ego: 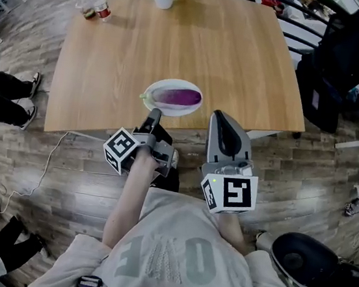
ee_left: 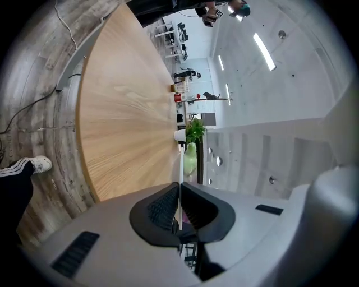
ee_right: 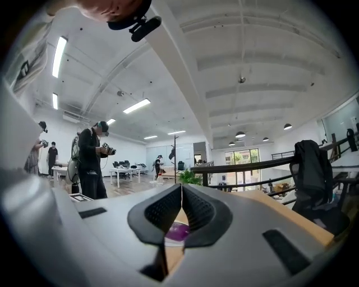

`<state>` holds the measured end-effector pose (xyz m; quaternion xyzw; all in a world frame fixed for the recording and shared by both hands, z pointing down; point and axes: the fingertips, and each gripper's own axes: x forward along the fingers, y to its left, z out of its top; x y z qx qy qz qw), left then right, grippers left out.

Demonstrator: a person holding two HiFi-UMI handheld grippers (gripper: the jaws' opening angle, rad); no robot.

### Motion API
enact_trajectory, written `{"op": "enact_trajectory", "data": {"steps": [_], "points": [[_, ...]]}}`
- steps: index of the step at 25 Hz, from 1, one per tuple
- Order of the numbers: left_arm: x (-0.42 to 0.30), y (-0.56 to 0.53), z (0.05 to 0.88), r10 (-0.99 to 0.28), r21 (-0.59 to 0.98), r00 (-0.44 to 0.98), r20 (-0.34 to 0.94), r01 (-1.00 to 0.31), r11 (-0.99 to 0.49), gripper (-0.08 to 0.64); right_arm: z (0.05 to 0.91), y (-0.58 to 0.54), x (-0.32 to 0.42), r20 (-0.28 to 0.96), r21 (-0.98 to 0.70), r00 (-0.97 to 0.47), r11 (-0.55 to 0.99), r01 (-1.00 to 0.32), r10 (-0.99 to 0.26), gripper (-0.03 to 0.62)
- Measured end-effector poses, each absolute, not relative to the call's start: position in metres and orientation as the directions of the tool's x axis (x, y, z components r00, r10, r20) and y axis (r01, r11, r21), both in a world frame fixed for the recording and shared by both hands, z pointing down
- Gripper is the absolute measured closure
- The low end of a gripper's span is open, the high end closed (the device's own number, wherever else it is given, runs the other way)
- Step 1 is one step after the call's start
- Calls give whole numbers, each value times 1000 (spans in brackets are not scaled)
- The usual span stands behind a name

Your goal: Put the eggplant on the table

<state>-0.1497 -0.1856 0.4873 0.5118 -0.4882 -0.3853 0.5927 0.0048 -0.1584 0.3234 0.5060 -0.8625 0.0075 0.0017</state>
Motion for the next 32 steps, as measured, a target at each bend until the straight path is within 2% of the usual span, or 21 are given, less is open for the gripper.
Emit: {"op": "enact_trajectory", "data": {"steps": [12,23,29,32], "points": [[-179,-306,465,-946,989,288,146,-37,141,540,300,-280,-32,-17,-19,-439,439,-898,-898,574],[-170,-315,498,-935,977,284,212,-67,201,540,303,-301,-41,4,14,-476,476,-880,-880,574],[-145,-328,526,-930,978,314,190,21,207,540,301,-317,-26,16,23,-488,488,-872,-873,574],[-138,-330,541,-928,977,309,206,-5,215,540,305,-321,-13,26,19,-476,477,-879,-879,574]]}}
